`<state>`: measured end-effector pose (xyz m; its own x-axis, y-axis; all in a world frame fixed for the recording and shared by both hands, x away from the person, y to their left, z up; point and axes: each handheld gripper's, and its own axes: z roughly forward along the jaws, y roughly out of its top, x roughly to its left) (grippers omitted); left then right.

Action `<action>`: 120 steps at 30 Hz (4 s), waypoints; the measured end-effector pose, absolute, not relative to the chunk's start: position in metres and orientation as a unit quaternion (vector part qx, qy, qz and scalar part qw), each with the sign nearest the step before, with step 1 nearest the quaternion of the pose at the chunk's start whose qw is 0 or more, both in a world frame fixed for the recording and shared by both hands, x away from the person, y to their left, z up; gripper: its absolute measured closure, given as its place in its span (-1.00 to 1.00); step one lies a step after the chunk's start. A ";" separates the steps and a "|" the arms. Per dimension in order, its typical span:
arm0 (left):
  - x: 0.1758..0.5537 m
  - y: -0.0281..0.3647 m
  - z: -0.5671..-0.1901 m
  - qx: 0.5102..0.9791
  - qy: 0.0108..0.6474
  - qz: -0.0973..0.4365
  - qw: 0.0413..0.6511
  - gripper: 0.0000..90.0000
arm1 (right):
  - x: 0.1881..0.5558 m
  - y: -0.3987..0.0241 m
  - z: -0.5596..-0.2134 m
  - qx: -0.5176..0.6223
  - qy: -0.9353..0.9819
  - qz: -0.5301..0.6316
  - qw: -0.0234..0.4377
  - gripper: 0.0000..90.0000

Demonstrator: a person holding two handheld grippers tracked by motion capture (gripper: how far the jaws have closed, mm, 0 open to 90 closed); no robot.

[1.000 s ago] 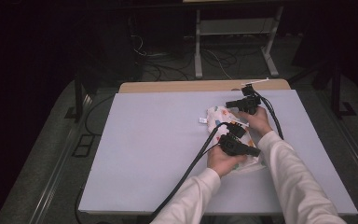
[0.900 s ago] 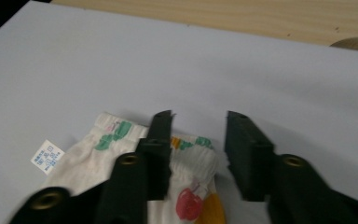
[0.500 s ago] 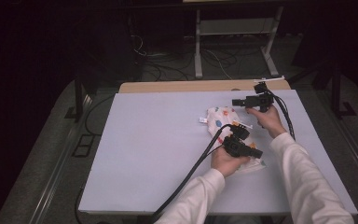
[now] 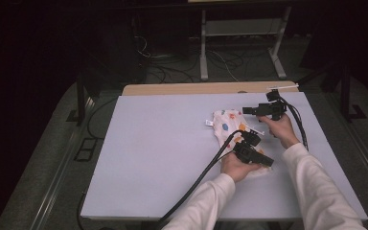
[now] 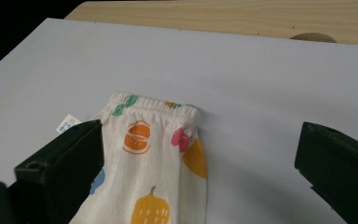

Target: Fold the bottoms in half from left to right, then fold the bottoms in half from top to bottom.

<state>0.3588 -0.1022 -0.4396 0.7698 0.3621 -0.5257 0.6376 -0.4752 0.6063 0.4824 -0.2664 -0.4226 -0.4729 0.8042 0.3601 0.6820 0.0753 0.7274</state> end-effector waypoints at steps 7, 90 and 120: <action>0.359 -0.074 -0.423 0.830 0.306 -0.112 0.453 -0.23 | 0.470 -0.265 -0.422 0.497 0.733 0.459 0.071 -1.00; 0.469 0.066 -0.394 0.794 0.382 0.006 0.474 -1.00 | 0.458 -0.264 -0.415 0.462 0.763 0.449 0.054 -1.00; 0.495 0.039 -0.440 0.803 0.408 -0.024 0.434 -0.71 | 0.491 -0.257 -0.427 0.490 0.767 0.411 0.040 -0.84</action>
